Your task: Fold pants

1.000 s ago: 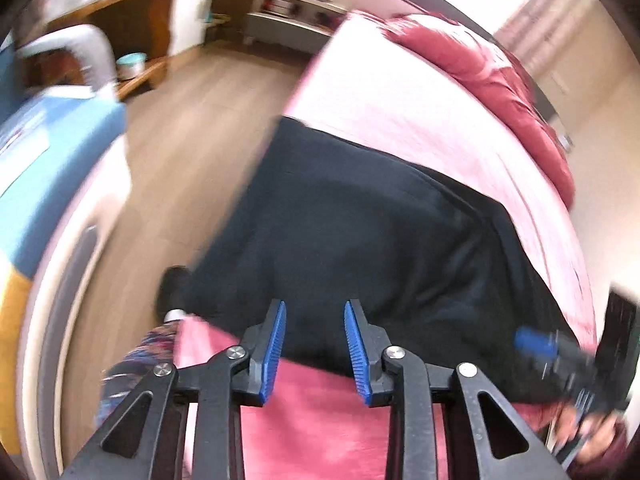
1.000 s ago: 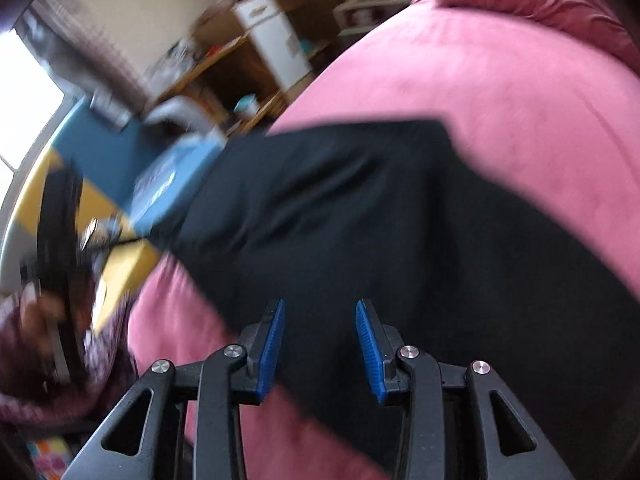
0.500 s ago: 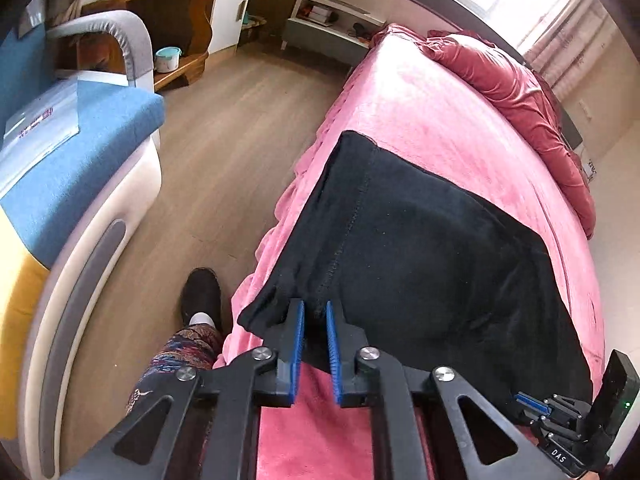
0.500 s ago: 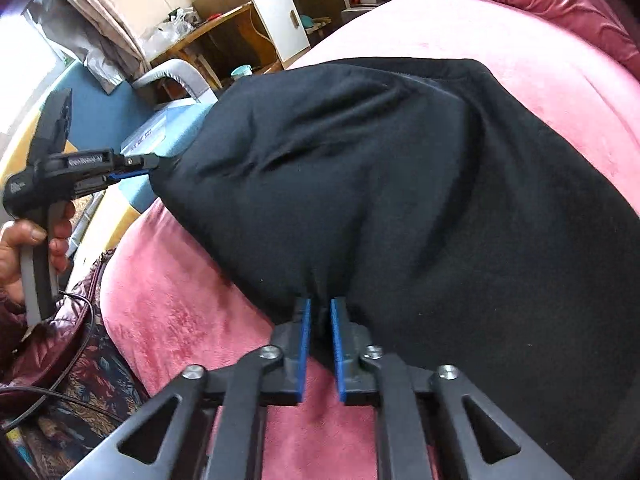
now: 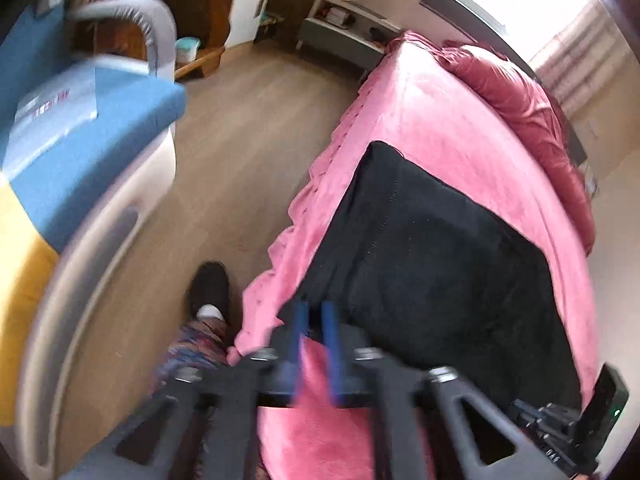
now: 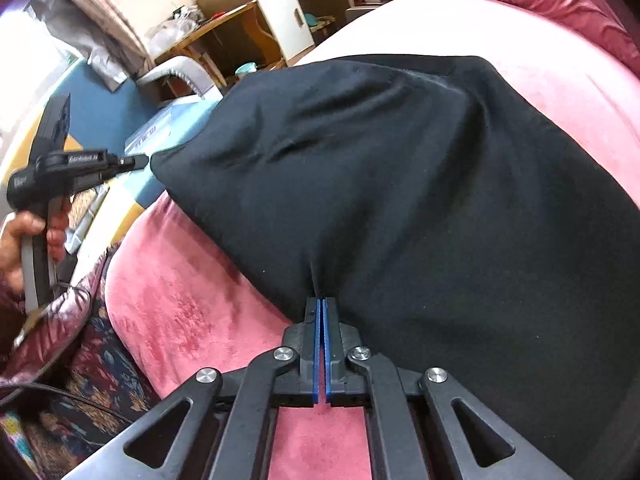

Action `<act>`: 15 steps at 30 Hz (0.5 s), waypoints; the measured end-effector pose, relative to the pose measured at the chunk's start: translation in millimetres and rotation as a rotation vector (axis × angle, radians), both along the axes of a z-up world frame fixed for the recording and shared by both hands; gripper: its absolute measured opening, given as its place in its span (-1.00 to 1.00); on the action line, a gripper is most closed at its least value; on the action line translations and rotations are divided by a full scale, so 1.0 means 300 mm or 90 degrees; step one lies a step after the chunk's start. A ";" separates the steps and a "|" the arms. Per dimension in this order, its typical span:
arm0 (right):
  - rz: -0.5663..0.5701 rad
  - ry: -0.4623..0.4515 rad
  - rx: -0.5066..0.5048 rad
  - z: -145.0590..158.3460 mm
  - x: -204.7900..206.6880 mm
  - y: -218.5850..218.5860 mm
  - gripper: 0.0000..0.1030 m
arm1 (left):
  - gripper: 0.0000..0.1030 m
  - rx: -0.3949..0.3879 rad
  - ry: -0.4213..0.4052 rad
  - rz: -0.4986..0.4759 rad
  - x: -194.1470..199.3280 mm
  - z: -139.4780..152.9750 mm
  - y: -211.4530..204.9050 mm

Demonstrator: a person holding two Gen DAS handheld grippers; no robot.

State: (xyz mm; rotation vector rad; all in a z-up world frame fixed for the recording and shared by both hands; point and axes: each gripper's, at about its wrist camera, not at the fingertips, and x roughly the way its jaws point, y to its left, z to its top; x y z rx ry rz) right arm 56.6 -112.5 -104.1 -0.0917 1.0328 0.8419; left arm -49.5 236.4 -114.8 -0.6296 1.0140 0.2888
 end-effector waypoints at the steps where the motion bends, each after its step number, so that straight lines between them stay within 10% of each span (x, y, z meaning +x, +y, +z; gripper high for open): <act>1: -0.001 0.004 0.010 0.005 0.002 -0.005 -0.91 | -0.41 -0.006 -0.007 0.014 -0.008 0.000 0.007; 6: -0.003 -0.031 0.030 0.069 -0.037 -0.040 -0.87 | -0.11 -0.096 -0.049 0.065 -0.023 0.001 0.054; 10: 0.017 -0.048 0.028 0.085 -0.067 -0.017 -0.44 | -0.07 -0.093 -0.030 0.048 0.012 -0.020 0.023; 13: 0.039 -0.064 0.004 0.079 -0.075 0.050 -0.44 | -0.14 -0.053 -0.015 0.023 0.043 -0.025 -0.015; 15: 0.047 -0.070 -0.018 0.059 -0.066 0.089 -0.44 | -0.55 -0.032 -0.003 0.013 0.056 -0.031 -0.025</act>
